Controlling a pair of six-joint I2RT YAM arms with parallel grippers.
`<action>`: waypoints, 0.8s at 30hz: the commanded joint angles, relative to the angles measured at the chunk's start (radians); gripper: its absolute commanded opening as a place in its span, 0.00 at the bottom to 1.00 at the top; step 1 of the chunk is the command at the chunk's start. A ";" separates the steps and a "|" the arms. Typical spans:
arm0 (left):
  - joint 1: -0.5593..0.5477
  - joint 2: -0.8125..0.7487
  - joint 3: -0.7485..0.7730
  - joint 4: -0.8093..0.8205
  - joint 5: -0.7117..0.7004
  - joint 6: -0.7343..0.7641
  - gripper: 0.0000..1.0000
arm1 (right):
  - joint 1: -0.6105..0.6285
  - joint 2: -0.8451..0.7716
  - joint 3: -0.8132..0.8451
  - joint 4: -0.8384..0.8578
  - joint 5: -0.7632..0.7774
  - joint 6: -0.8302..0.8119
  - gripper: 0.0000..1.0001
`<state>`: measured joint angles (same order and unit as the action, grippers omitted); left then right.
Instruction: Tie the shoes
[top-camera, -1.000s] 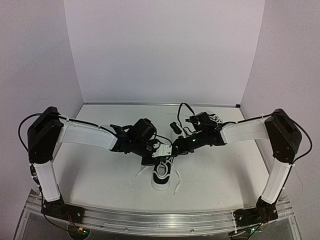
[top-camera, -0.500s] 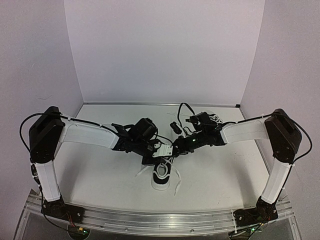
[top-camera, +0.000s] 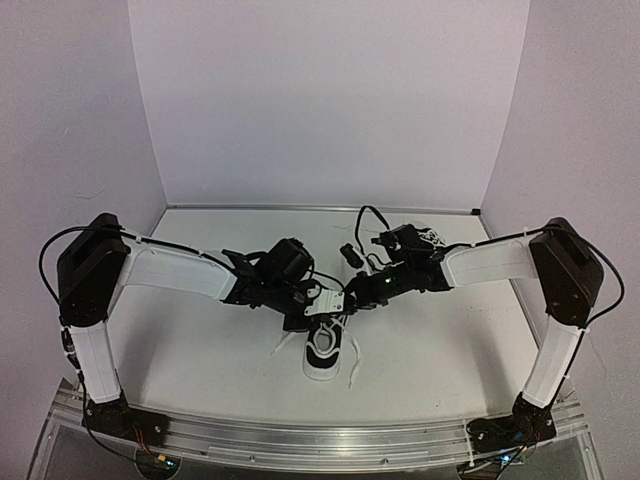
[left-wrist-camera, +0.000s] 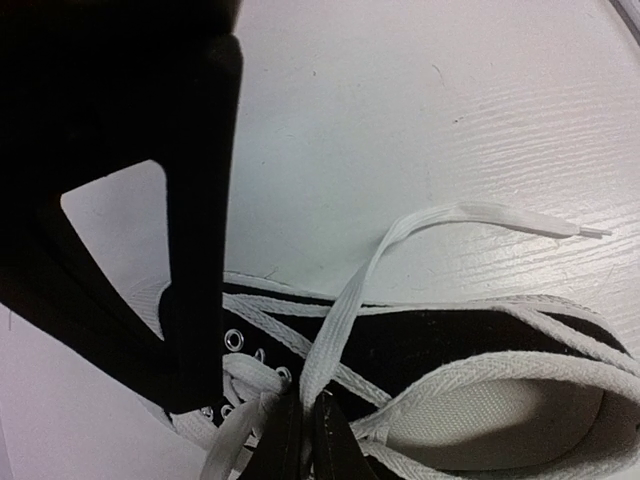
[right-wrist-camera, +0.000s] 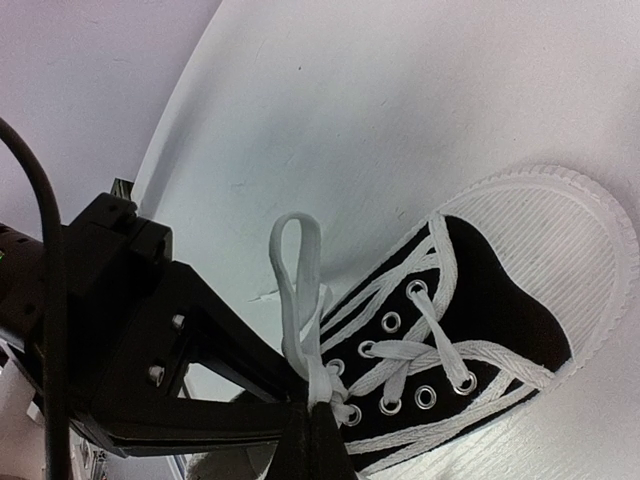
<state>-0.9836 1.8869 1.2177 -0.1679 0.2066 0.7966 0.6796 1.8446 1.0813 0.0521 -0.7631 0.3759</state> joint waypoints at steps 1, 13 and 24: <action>0.003 -0.070 -0.033 0.065 0.023 -0.059 0.06 | 0.006 -0.019 -0.006 0.026 0.001 -0.002 0.00; 0.025 -0.100 -0.069 0.137 0.070 -0.129 0.05 | 0.007 -0.024 -0.008 0.027 0.002 -0.002 0.00; 0.037 -0.043 -0.043 0.148 0.077 -0.171 0.03 | 0.006 -0.037 -0.003 0.026 0.001 0.000 0.00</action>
<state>-0.9518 1.8397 1.1503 -0.0561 0.2597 0.6560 0.6796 1.8442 1.0767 0.0525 -0.7634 0.3759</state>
